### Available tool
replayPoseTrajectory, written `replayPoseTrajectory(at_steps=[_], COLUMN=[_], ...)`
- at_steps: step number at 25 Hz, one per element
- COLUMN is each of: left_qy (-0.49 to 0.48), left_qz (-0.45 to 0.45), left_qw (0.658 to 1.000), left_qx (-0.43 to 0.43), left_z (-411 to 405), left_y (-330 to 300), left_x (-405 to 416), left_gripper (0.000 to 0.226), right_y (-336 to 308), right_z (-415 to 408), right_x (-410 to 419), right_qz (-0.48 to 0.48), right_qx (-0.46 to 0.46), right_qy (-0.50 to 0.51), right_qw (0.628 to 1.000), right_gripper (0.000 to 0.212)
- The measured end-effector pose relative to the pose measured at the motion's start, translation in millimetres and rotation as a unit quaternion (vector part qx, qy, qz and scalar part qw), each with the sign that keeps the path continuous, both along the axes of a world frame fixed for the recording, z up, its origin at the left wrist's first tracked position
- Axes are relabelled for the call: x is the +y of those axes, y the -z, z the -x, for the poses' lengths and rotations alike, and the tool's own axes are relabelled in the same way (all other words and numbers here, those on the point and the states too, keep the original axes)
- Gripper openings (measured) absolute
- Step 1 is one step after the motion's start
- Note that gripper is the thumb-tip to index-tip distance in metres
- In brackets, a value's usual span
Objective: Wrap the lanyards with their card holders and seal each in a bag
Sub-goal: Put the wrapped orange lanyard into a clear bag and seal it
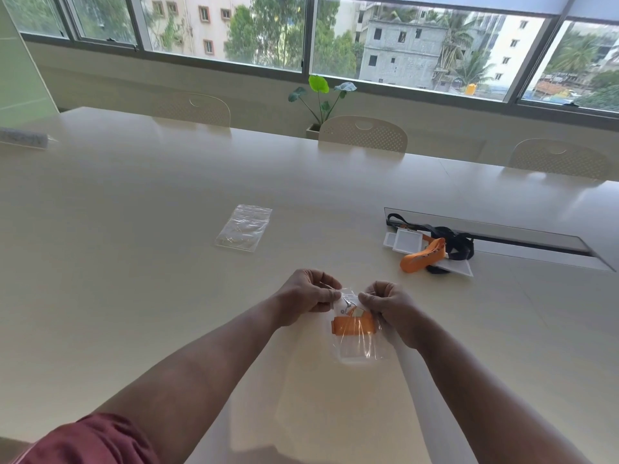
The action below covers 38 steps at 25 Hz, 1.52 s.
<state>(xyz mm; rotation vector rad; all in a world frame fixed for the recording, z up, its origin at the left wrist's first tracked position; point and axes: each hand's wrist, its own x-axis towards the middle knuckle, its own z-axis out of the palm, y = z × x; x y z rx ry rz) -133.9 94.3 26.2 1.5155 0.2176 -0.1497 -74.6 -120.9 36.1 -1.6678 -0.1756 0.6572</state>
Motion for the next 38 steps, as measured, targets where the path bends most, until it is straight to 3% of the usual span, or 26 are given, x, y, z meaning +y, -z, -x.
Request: replayPoseTrajectory(at_steps=[6, 11, 21, 26, 31, 38], left_qy=[0.001, 0.006, 0.043, 0.056, 0.065, 0.069], left_qz=[-0.01, 0.004, -0.013, 0.004, 0.032, 0.045], left_qw=[1.0, 1.0, 0.999, 0.998, 0.997, 0.996], left_qx=[0.012, 0.011, 0.016, 0.028, 0.039, 0.041], left_z=[-1, 1, 1, 2, 2, 1], left_y=[-4, -5, -8, -11, -14, -13], left_x=[-1, 0, 3, 3, 6, 7], left_gripper=[0.015, 0.026, 0.025, 0.022, 0.024, 0.029], right_y=[-5, -10, -12, -15, -21, -16], right_z=[2, 6, 9, 6, 3, 4], right_x=[0, 3, 2, 0, 1, 4], right_qz=[0.03, 0.019, -0.02, -0.006, 0.038, 0.06], right_qx=[-0.01, 0.009, 0.028, 0.025, 0.03, 0.004], right_qy=[-0.015, -0.024, 0.001, -0.028, -0.116, -0.095], right_qw=[0.999, 1.0, 0.999, 0.999, 0.992, 0.994], right_gripper=[0.014, 0.017, 0.021, 0.018, 0.009, 0.007])
